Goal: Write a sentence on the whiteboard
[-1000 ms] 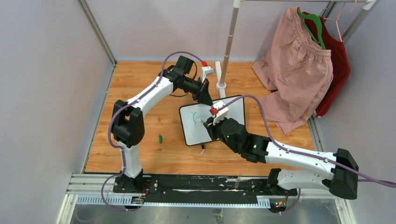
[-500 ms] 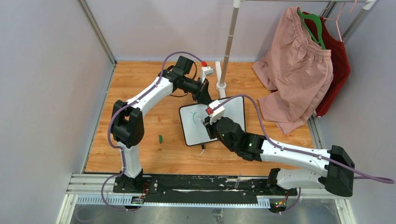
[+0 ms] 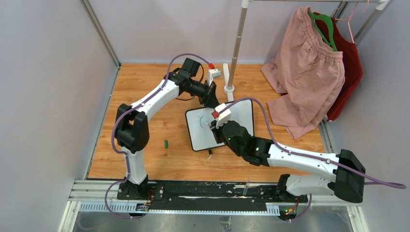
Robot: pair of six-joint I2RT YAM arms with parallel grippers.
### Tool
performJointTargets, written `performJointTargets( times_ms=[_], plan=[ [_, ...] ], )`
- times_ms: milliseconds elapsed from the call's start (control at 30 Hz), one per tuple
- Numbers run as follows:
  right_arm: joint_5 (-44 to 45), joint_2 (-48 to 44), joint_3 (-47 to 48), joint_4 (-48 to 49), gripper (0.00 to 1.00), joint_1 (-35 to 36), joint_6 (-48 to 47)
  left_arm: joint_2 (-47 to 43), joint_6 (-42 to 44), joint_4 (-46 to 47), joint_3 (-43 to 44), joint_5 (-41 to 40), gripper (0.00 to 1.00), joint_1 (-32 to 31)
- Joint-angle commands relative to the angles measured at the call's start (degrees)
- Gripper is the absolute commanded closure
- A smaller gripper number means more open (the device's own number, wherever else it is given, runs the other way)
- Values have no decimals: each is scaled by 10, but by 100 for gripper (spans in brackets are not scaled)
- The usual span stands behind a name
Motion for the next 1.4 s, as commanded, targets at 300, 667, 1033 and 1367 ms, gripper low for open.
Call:
performJointTargets(
  times_ms=[300, 667, 1033, 1367],
  plan=[
    [8, -13, -20, -32, 100, -8, 14, -12, 5, -6, -8, -9, 100, -3],
    [24, -26, -16, -45, 100, -19, 11, -17, 4, -6, -12, -9, 100, -3],
    [16, -9, 15, -38, 100, -26, -6, -17, 3, -5, -14, -8, 100, -3],
    [6, 1, 29, -27, 100, -25, -10, -15, 1, -2, -14, -9, 100, -3]
  ],
)
